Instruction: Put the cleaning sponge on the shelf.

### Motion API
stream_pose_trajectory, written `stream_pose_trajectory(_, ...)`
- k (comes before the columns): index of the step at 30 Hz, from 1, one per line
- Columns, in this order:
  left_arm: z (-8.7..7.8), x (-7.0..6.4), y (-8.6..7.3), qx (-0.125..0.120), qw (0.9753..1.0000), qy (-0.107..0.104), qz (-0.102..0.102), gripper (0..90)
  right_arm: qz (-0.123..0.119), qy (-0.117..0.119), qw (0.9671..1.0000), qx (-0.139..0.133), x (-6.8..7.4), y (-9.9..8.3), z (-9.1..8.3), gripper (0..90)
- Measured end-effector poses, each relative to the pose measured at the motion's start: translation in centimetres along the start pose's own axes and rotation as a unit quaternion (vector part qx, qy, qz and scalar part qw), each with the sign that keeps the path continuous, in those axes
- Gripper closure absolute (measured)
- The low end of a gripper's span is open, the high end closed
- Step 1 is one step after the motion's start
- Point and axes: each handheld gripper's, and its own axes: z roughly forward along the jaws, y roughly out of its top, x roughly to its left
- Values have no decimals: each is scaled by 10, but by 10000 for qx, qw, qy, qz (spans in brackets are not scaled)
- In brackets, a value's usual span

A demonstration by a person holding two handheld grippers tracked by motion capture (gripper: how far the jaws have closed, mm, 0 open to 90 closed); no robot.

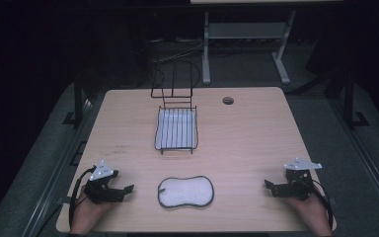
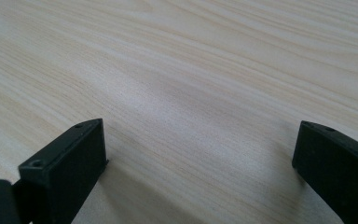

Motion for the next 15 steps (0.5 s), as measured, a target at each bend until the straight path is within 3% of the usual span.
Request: stream_pose_trajectory(15, 0, -1, 0, 29, 10000, 7, 77, 133, 2, -1, 10000, 1, 0, 0, 0, 23)
